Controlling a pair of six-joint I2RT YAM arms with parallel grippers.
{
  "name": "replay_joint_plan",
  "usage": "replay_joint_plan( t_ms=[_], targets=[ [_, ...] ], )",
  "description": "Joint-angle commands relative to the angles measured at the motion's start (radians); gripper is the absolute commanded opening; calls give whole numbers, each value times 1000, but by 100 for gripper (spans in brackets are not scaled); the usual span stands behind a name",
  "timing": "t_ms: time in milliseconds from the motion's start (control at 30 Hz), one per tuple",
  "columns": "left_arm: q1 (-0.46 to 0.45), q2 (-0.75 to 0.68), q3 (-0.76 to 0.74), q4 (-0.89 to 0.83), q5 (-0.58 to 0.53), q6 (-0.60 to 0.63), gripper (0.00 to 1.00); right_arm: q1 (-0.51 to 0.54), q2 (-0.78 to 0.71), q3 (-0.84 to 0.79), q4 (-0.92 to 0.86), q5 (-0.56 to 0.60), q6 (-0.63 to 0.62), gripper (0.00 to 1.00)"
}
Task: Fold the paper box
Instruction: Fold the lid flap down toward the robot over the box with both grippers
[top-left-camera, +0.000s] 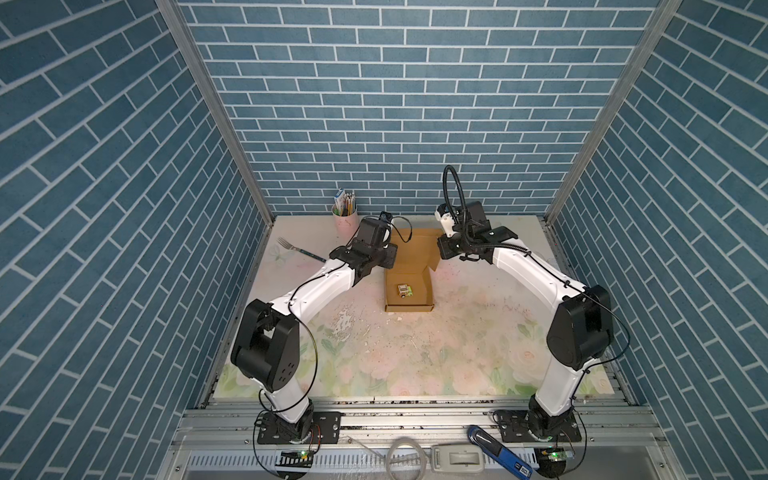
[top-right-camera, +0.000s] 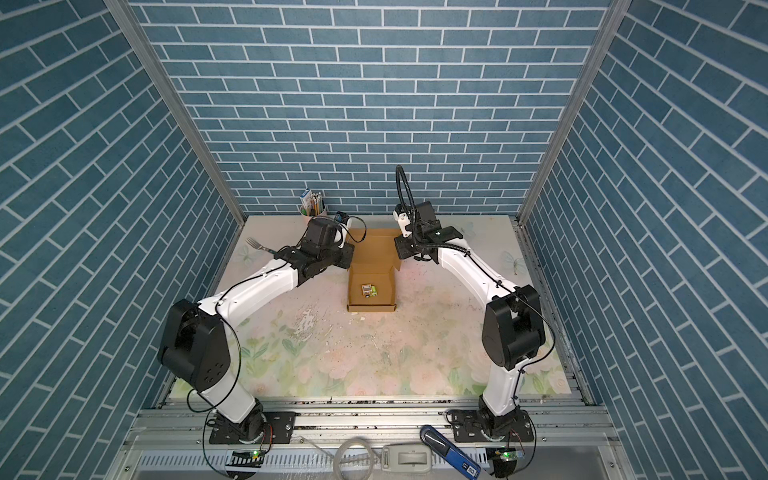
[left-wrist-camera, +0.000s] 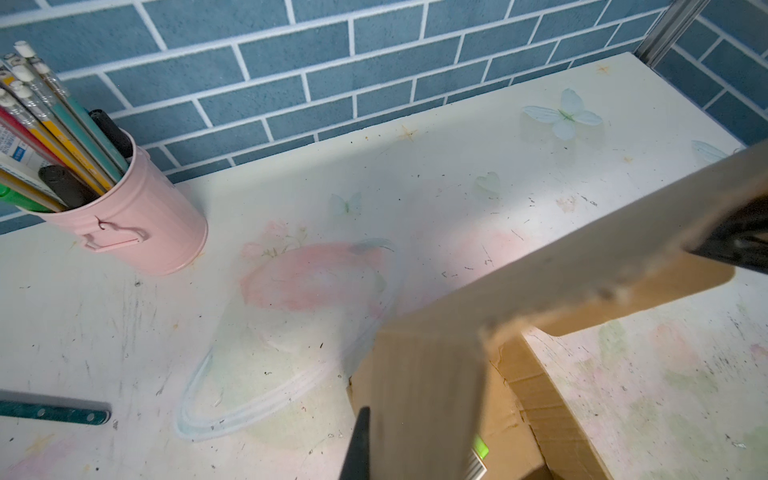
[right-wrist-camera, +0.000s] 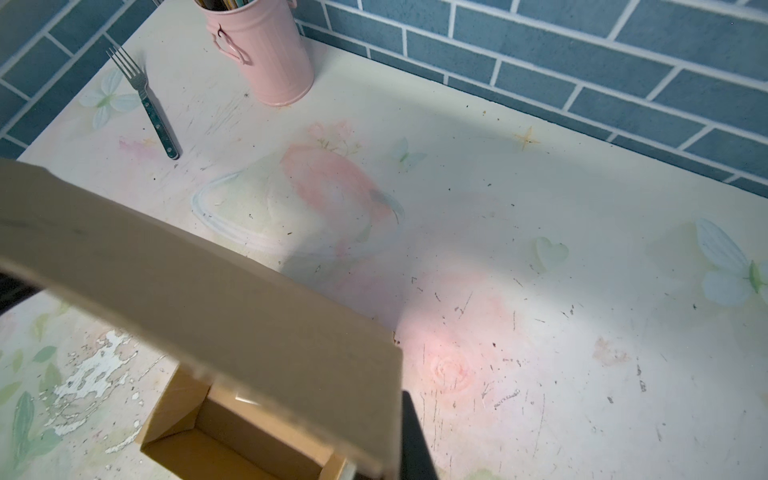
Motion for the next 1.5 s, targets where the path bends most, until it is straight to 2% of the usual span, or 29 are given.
replay_joint_plan(
  t_ms=[0, 200, 467, 1000, 1467],
  targets=[
    [-7, -35, -8, 34, -20, -41, 0, 24, -56, -31, 36, 23, 59, 0],
    [-7, -52, -25, 61, -55, -92, 0, 54, -97, -90, 85, 129, 200, 0],
    [-7, -71, -74, 105, -74, -155, 0, 80, -155, -172, 172, 201, 403, 0],
    [-7, -103, -185, 183, -63, -216, 0, 105, -148, -145, 145, 284, 498, 0],
    [-57, -175, -319, 307, -129, -230, 0, 173, -209, -273, 225, 383, 550, 0]
  ],
)
